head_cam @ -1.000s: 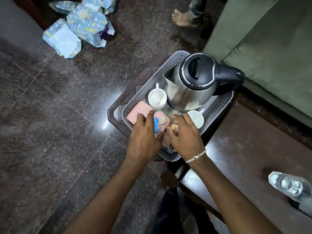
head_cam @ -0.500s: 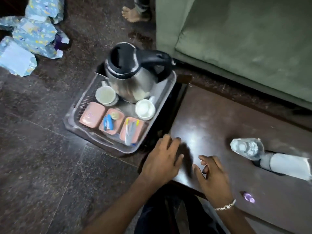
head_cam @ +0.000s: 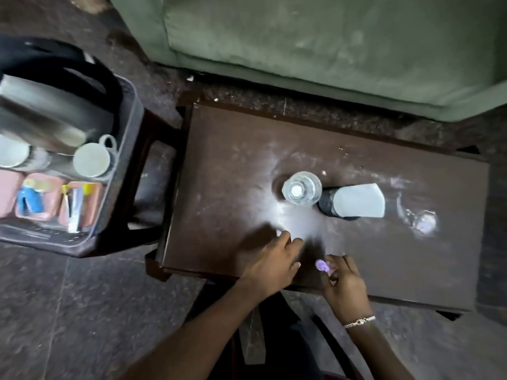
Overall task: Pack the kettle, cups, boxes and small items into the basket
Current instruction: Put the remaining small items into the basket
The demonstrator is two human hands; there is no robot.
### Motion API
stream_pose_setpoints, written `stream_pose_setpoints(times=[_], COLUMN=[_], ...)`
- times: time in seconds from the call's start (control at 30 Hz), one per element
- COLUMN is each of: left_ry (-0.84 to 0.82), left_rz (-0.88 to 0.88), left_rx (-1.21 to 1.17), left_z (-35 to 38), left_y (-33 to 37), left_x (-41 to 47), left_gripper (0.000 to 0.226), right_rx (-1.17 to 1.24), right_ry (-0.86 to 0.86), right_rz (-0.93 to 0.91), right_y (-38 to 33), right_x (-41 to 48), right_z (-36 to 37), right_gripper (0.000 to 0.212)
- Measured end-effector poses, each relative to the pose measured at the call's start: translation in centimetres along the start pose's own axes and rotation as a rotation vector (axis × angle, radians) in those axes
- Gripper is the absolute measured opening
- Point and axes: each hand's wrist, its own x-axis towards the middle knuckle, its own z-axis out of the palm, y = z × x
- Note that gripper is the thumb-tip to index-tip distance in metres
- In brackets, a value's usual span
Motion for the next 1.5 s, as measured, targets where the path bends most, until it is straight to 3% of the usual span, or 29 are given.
stream_pose_setpoints(times=[0.3, 0.67, 0.83, 1.07, 1.5], left_ry=[-0.163, -0.012, 0.175, 0.472, 0.891], left_rz=[0.062, 0.057, 0.063, -0.068, -0.309], left_rx=[0.051, -0.058, -0.063, -0.206, -0.084], left_z=[6.9, 7.8, 2.1, -7.1, -21.6], left_y=[2.6, 2.3, 1.3, -1.2, -15.3], left_x=[4.2, 3.3, 0.3, -4.8, -16.1], left_gripper=[0.039, 0.019, 0.025, 0.022, 0.024], right_rx=[-0.067, 0.038, 0.128, 0.21, 0.329], right_ry=[-0.155, -0.111, -0.085, -0.1, -0.241], right_rz=[-0.046, -0.086, -0.224, -0.372, -0.784], right_y=[5.1, 4.5, -1.0, -12.2, -38.1], right_x=[2.3, 2.3, 2.8, 3.6, 4.9], right_z=[2.1, 1.5, -0.4, -1.6, 4.3], right_gripper=[0.027, 0.021, 0.021, 0.023, 0.016])
